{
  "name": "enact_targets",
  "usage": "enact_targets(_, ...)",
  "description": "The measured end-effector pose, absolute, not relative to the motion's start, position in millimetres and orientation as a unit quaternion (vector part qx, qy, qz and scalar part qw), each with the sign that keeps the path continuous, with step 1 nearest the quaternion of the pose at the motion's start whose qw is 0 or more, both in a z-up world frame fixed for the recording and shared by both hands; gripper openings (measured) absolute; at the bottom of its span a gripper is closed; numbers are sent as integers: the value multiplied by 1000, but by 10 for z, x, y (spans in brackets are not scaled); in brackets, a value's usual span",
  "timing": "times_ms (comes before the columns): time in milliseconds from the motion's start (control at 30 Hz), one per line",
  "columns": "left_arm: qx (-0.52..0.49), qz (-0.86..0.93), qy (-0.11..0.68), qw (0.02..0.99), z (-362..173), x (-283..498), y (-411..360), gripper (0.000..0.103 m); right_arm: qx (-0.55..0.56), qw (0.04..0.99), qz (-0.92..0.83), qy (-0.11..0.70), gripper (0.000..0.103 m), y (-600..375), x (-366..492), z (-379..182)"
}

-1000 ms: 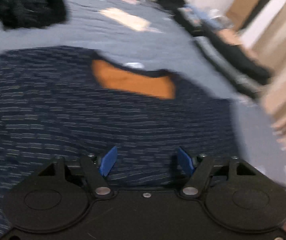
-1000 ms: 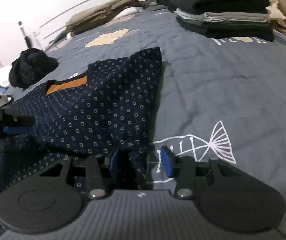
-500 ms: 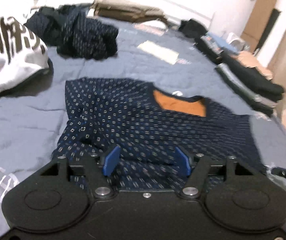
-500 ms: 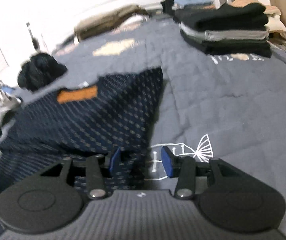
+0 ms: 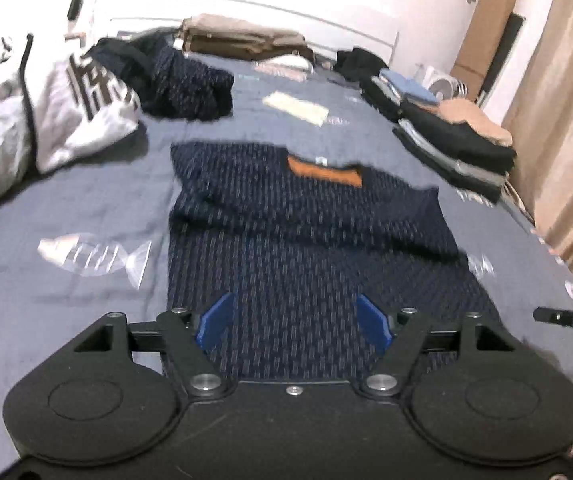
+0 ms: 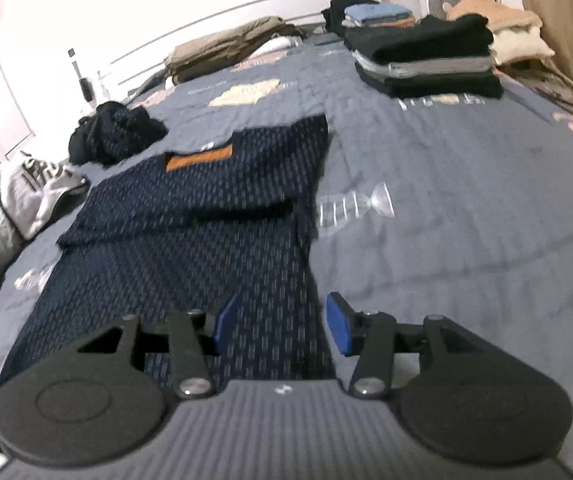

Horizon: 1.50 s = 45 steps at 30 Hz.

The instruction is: Fold clothes

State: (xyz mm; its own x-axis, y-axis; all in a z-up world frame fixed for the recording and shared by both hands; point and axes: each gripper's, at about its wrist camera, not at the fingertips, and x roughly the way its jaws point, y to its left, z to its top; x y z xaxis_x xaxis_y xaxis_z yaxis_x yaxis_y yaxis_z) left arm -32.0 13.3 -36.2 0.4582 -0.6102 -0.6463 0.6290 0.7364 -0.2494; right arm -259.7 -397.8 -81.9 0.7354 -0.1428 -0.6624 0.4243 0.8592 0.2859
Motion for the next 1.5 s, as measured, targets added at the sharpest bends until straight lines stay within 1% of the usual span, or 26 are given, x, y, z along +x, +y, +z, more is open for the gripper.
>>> enact_targets(200,35,-389,383,837,-498,-729,392,69,215,900,-126,357,48,-3747,-2949,-849)
enact_targets(300,30,-392,384,836,-623,-875,512,69,207,900,-117,366,48,-3658,-3040,-826)
enact_targets(400,23,-372,394,840,-774,-877,651,69,201,896,-108,381,48,-3596,-3110,-834)
enact_targets(433,21,-365,397,842,-824,-874,696,66,198,894,-105,387,48,-3572,-3138,-844)
enact_targets(500,29,-368,386,845,-809,-876,762,68,188,892,-100,398,48,-3522,-3198,-853)
enact_targets(600,20,-377,396,837,-806,-845,891,69,184,890,-98,406,48,-3509,-3288,-855)
enact_targets(767,64,-355,443,821,-980,-798,965,69,190,873,-105,437,49,-3523,-3342,-906)
enact_targets(1067,103,-344,458,814,-1151,-838,1171,68,194,838,-132,494,49,-3492,-3317,-1035)
enact_targets(1200,109,-344,460,811,-1181,-838,1220,68,189,835,-152,495,49,-3445,-3379,-1090)
enact_targets(1300,102,-340,474,806,-1218,-809,1235,60,197,832,-159,493,49,-3436,-3432,-1116)
enact_targets(1367,98,-340,484,800,-1248,-791,1231,47,194,830,-164,497,49,-3418,-3438,-1147)
enact_targets(1433,105,-336,487,800,-1279,-784,1211,46,191,828,-168,500,49,-3404,-3430,-1174)
enact_targets(1500,112,-328,486,802,-1293,-787,1189,48,194,823,-162,509,49,-3387,-3400,-1229)
